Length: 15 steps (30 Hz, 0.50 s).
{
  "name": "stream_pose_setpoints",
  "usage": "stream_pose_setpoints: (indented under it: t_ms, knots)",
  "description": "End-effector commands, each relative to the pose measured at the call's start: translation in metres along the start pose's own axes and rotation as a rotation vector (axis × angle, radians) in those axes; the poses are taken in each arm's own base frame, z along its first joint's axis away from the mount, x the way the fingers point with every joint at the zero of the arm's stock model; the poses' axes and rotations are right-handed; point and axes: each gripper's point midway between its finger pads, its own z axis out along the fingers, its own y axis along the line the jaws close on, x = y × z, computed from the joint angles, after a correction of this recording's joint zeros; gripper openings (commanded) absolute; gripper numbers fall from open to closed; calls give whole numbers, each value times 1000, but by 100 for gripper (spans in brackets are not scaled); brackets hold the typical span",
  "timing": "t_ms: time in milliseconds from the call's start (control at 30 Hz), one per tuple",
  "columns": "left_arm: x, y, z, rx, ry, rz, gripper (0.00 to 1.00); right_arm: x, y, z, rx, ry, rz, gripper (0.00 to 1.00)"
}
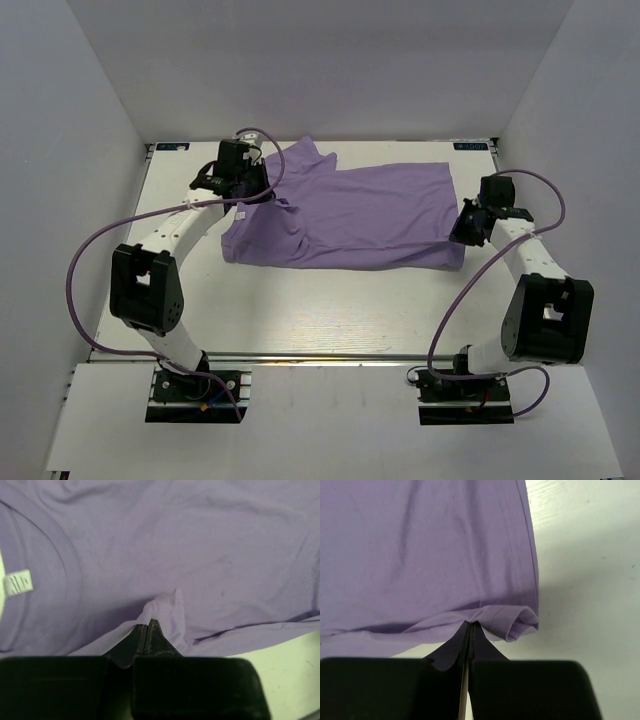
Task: Fold and stack the t-shirts
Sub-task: Fold the flattened tshirt in 1/3 of the way
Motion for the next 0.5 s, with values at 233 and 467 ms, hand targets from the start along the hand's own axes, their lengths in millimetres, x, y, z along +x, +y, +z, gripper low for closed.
stream_pose_setpoints:
  t_ms: [233,467]
  knots:
    - [-67,8,-7,-49,-211,91,0,-42,7,12,8,-57,-43,0]
    - [-90,11,3,-58,-270,157,0,-48,-5,21,78,-61,-60,0]
